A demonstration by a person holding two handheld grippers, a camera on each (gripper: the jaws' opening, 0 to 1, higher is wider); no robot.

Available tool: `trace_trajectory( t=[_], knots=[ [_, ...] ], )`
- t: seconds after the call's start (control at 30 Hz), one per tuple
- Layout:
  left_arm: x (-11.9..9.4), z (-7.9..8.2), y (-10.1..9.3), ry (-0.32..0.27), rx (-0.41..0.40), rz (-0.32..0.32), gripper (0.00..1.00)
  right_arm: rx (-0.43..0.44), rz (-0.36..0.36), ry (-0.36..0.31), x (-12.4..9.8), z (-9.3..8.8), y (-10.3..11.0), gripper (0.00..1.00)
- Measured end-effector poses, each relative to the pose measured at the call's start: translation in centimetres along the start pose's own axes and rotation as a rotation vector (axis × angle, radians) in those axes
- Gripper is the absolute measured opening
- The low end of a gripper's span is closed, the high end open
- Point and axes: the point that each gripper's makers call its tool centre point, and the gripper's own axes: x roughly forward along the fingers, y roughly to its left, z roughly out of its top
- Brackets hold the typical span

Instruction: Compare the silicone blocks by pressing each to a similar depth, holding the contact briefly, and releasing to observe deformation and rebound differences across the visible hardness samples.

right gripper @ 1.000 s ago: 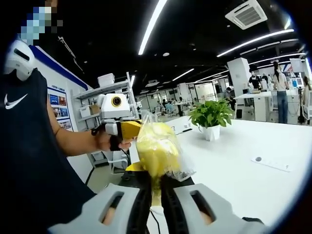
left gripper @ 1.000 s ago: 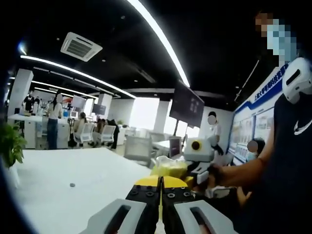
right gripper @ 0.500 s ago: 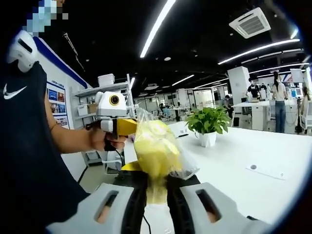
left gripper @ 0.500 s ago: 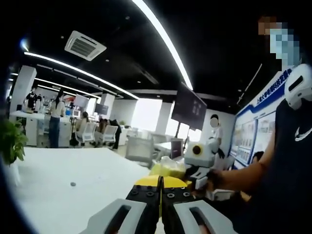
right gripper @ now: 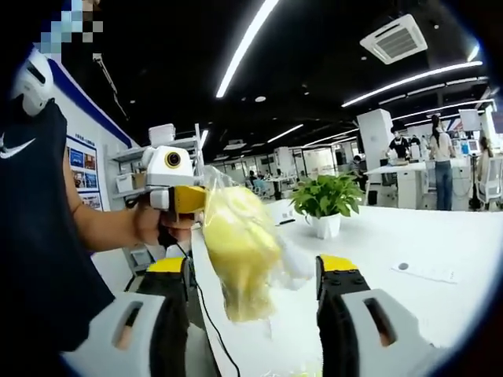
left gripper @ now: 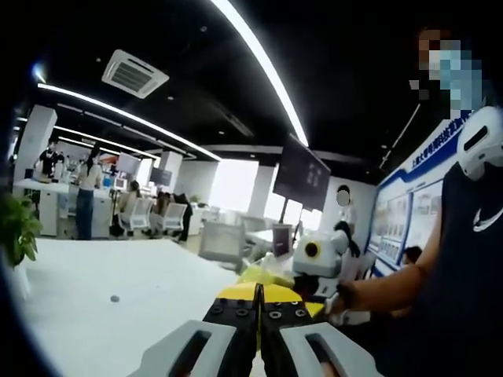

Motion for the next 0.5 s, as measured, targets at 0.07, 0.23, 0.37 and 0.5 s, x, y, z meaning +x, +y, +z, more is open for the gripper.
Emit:
trace_trajectory(
  t=[0.07,0.23,0.37,0.5],
  knots=[
    [-0.1,0.1,0.0,-0.002,-0.002,0.000,0.00,0.009,-0.012,-0.007,-0.1,0.2,-0.3,0.86],
    [-0.3,0.6,0.2,-0.014,-0.007,0.005,0.00,0.011,-0.058,-0.028,-0.6,0.6,-1.2,0.96],
    [-0.5,0.9,0.5,-0.023,-0.010,0.009,0.00,-0.020,-0.092,-0.028,-1.1,0.8,-1.9,0.96],
    [-0.6,1.2,0.8,-0.028,-0.012,0.017,0.00,-0.033,-0.134,-0.032,-2.0,0.9,-2.8,0.96]
  ],
)
